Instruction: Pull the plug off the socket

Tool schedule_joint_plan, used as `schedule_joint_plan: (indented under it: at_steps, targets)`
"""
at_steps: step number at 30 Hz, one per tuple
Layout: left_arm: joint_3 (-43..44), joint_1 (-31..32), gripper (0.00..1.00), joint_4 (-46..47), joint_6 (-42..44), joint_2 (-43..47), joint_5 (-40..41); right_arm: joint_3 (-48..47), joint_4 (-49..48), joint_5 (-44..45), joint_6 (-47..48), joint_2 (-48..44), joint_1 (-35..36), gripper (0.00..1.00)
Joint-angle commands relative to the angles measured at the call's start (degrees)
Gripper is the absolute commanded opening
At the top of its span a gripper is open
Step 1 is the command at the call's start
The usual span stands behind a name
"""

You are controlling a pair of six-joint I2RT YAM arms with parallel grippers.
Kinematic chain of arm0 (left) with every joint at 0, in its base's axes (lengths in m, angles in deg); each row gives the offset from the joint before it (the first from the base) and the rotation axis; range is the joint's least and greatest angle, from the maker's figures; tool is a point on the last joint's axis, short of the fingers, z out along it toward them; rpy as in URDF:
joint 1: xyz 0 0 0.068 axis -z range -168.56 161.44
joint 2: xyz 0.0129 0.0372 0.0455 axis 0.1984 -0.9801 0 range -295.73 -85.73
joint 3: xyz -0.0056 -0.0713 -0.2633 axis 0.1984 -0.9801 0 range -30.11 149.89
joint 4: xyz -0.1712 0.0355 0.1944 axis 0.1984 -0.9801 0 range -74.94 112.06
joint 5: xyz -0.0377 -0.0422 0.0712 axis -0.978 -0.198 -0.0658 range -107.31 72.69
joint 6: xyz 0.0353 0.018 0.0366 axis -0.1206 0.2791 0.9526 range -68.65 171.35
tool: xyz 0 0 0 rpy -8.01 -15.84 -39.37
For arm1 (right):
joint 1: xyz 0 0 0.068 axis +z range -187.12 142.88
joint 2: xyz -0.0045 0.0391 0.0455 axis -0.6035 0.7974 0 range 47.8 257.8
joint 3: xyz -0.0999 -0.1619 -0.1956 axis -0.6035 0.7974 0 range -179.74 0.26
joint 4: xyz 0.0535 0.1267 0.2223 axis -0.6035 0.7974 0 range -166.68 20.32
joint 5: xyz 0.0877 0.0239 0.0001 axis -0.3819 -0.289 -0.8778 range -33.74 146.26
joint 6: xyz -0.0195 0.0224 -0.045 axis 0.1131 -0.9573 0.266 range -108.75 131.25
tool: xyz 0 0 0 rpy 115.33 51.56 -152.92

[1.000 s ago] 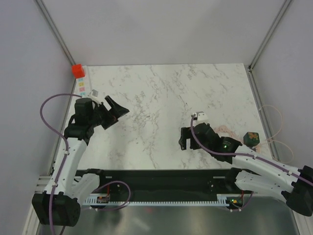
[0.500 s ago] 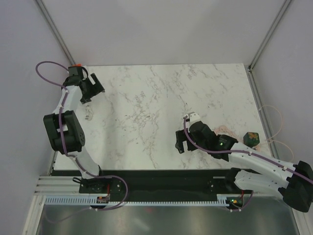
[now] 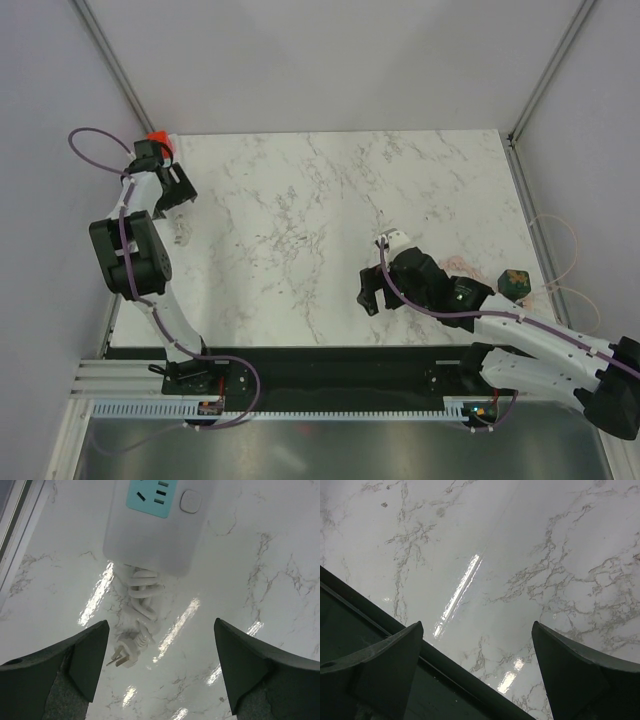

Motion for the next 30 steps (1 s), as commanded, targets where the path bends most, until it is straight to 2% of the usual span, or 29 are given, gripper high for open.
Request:
schedule_joint_plan:
  at_steps: [1, 8, 12, 15, 17, 20, 25, 28, 29, 30]
  targets:
    - [-1.35, -1.34, 0.89, 1.16, 2.97, -2.43, 0.73, -1.57, -0.48, -1.41, 1.58, -1.02, 0.21, 0.98]
    - [0.5, -1.34, 0.7, 1.52, 4.56, -6.13, -0.85, -1.22, 0.13, -1.94, 0.61, -3.65, 0.12, 0.98]
    - [-0.46, -1.17, 0.55, 1.52, 3.68, -6.57, -3.48, -1.04, 0.22, -2.11, 0.17, -4.01, 0.12, 0.98]
    - [-3.36, -0.73, 0.3, 1.43, 1.76, -5.35, -2.88, -1.39, 0.31, -2.55, 0.08, -3.57, 0.12, 0.98]
    - [-6.95, -0.12, 0.22, 1.87, -0.18, -3.08, -2.79, -1.66, 0.22, -2.55, -0.27, -3.39, 0.12, 0.98]
    - [-11.96, 1.64, 0.02, 1.78, -2.73, 0.96, -2.53, -1.75, 0.31, -2.64, -1.15, -3.39, 0.12, 0.98]
    - [-20.4, 7.26, 0.02, 1.69, -7.65, 10.02, -3.58, -0.87, 0.22, -2.38, -2.55, -3.13, 0.12, 0.98]
    - [-30.31, 14.2, 0.02, 2.13, -12.66, 17.49, -3.58, 0.09, 0.22, -1.41, -3.52, -2.86, 0.12, 0.98]
    - [-32.53, 19.35, 0.02, 2.57, -15.28, 19.77, -3.84, 0.36, 0.13, -1.15, -3.87, -2.77, 0.12, 0.98]
    - [-34.55, 21.66, 0.02, 3.27, -16.7, 21.71, -3.93, 0.45, 0.22, -0.97, -4.13, -2.6, 0.21, 0.98]
